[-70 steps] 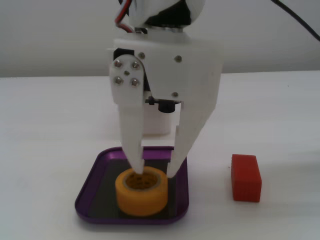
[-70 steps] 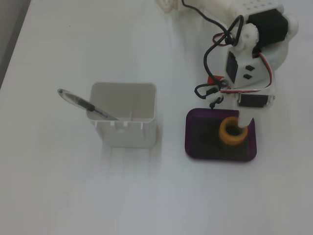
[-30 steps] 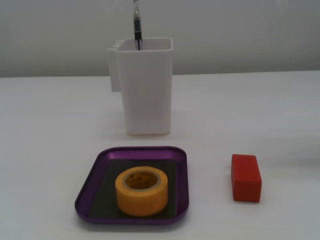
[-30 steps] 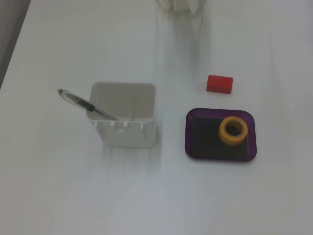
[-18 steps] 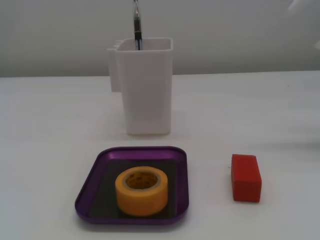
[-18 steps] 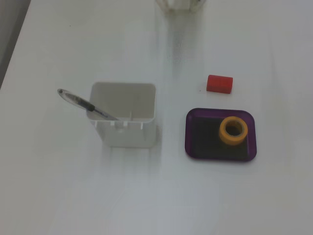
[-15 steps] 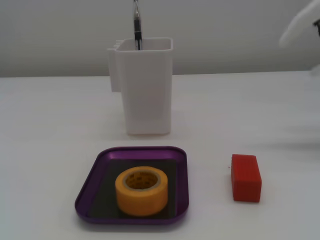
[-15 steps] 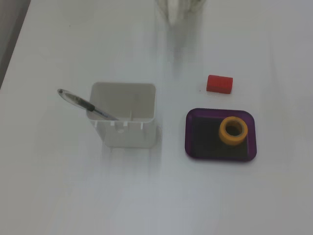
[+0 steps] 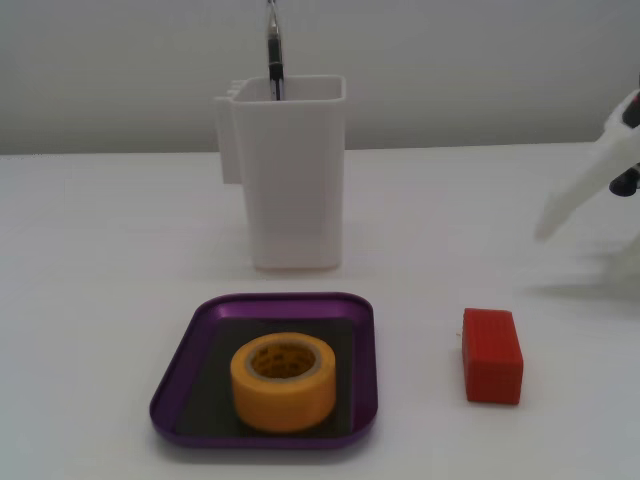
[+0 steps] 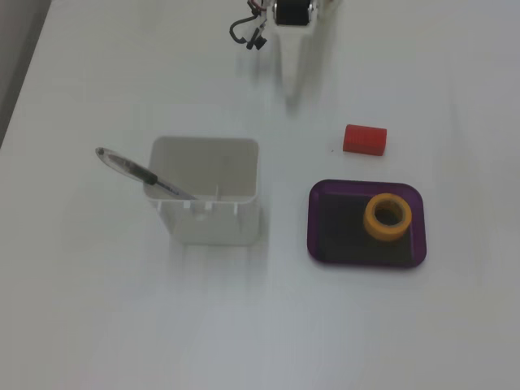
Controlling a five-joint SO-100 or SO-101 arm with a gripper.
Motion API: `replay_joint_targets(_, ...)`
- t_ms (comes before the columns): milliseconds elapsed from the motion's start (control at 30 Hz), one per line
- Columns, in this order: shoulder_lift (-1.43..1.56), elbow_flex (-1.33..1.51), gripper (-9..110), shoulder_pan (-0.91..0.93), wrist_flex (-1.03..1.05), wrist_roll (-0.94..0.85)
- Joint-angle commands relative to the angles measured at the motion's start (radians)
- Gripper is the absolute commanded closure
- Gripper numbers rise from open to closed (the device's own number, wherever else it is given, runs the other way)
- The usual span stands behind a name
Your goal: Grab up the yellow tape and put it in the box.
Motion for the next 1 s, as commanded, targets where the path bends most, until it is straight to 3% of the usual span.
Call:
replay_joint_targets(0,0.069,0.031,83,-0.002,-0.014,0.006)
replay_joint_targets(200,0.069,0.064,103,-0.086,-0.014,0.006)
replay_joint_targets(400,0.069,0.067,102,-0.19,-0.049,0.003)
replay_joint_targets(967,0.069,0.069,102,-0.184,-0.051,0.055)
